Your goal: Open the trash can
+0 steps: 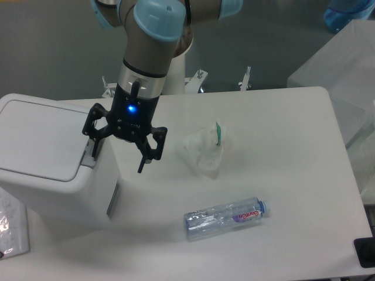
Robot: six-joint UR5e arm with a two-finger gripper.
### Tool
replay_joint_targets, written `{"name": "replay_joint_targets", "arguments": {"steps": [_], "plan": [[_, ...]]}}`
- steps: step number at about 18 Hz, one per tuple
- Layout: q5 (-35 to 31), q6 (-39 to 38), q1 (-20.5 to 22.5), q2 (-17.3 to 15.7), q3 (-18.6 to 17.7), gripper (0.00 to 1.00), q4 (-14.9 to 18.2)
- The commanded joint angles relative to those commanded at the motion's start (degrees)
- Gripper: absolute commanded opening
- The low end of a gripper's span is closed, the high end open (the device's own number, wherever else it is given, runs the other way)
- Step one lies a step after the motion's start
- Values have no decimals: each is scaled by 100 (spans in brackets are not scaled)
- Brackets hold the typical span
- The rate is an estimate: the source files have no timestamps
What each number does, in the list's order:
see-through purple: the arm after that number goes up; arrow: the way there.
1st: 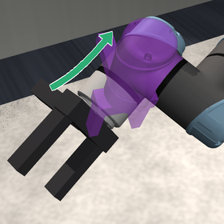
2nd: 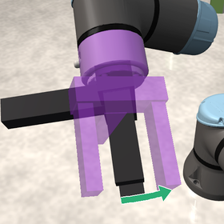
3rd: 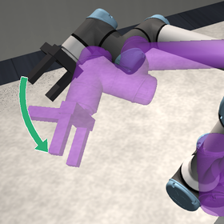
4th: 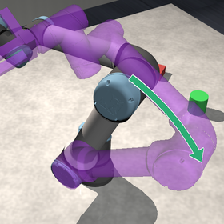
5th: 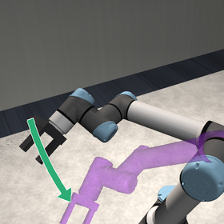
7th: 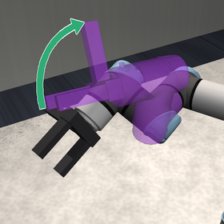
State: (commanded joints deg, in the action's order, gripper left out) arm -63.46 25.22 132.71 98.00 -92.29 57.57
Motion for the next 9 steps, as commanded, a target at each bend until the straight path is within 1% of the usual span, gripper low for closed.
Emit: {"name": "replay_joint_targets", "arguments": {"steps": [3, 7, 9], "plan": [[9, 0, 0, 0, 9, 100, 0], [26, -26, 17, -18, 184, 100, 9], [26, 17, 149, -9, 272, 100, 9]]}}
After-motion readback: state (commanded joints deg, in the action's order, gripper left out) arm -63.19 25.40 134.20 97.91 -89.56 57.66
